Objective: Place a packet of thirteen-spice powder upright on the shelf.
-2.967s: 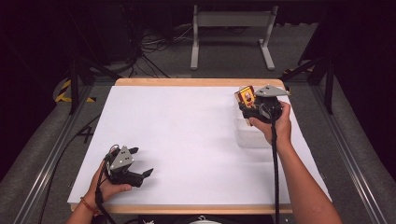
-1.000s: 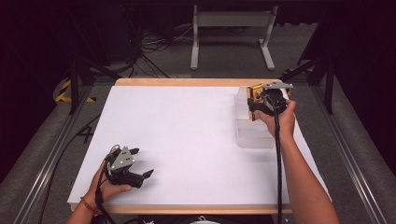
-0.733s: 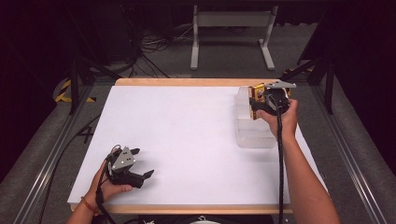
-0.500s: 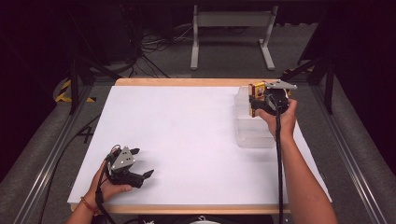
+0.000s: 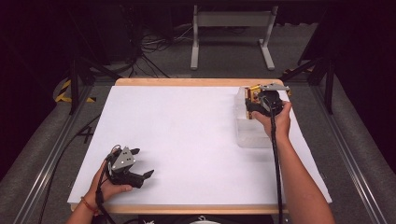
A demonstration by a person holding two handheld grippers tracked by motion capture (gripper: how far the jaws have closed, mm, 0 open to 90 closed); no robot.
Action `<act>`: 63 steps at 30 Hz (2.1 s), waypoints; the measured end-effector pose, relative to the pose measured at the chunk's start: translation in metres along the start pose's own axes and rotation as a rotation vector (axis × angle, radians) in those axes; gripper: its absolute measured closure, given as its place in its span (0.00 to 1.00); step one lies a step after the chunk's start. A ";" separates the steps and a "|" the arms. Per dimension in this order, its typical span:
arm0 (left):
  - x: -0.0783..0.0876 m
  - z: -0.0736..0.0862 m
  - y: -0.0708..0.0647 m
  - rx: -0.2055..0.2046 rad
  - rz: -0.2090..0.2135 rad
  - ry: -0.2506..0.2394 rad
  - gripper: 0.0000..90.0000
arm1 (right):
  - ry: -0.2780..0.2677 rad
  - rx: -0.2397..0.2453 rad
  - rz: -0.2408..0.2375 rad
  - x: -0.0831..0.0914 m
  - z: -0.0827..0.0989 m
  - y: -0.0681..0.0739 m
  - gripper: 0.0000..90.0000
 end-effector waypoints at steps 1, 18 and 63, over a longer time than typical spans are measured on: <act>0.000 0.000 0.000 0.002 0.000 0.003 0.08 | 0.020 0.004 -0.003 -0.001 0.002 0.001 0.36; 0.000 0.000 0.000 0.000 0.003 0.004 0.08 | 0.054 -0.018 0.010 -0.001 0.007 -0.007 0.30; 0.002 0.000 0.001 0.003 -0.002 0.000 0.08 | -0.013 0.120 -0.004 0.045 0.008 -0.005 0.24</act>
Point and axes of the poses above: each handheld gripper's, and its own axes: x roughly backward along the jaws, z roughly out of its underside, y roughly to its left, the point moved 7 cm from there along -x, roughly forward along the jaws, and after that the axes turned 5 degrees about y, right-handed, at the moved point
